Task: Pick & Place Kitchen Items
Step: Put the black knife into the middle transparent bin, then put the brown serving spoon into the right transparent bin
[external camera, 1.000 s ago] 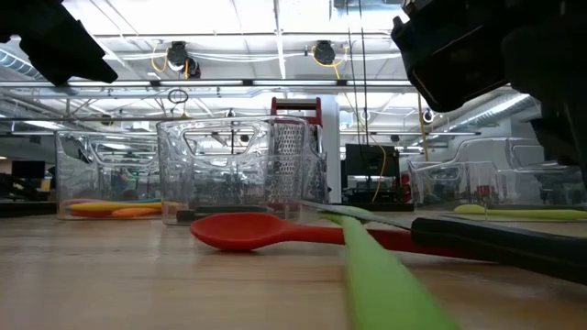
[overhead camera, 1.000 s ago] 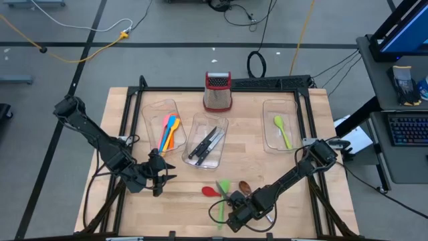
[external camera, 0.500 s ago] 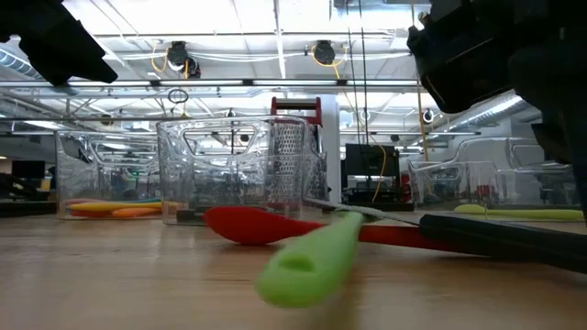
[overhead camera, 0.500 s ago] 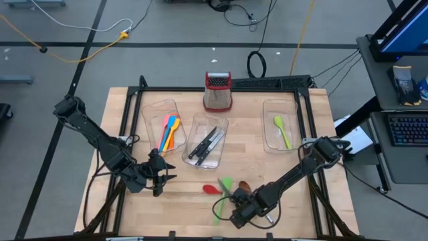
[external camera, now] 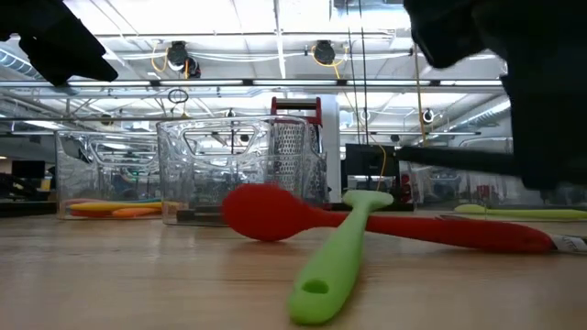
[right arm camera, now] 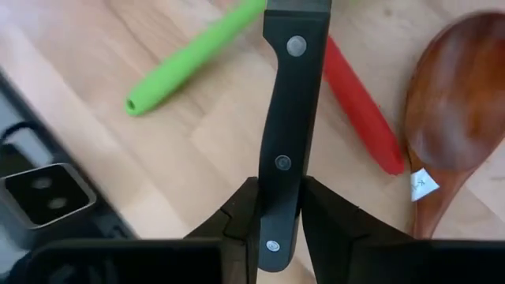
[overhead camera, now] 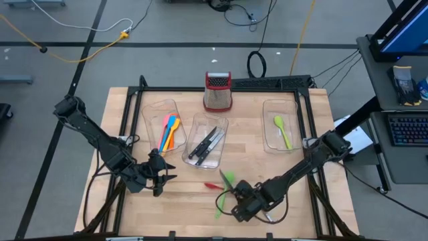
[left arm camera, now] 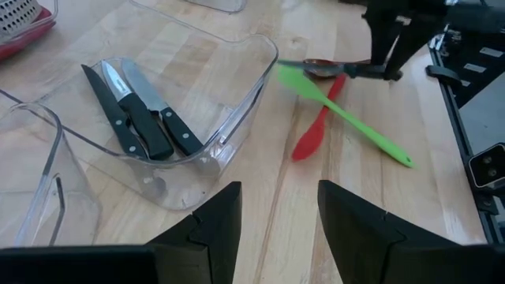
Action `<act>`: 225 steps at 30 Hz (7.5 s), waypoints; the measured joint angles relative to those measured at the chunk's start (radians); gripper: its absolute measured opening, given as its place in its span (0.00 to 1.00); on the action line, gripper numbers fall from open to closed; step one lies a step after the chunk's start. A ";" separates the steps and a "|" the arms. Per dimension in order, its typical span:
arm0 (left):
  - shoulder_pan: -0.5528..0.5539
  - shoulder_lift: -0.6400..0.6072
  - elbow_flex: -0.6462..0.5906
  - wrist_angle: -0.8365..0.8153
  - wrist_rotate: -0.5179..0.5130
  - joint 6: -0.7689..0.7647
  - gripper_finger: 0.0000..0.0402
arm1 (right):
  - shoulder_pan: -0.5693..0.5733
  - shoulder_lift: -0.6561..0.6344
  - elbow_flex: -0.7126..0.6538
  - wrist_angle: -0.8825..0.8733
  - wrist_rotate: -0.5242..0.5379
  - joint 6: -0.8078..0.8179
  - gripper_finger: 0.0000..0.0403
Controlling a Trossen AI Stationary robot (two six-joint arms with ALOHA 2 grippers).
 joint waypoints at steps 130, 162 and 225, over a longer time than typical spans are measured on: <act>-0.001 0.002 0.000 0.044 0.004 0.002 0.42 | -0.721 -0.137 0.004 0.284 -0.570 -0.437 0.22; -0.002 0.002 0.000 0.073 0.001 -0.001 0.42 | 0.023 -0.361 0.003 -0.329 -0.055 -0.110 0.08; -0.002 0.002 0.000 0.073 0.003 0.005 0.42 | -0.002 -0.051 -0.322 0.069 -0.255 -0.034 0.57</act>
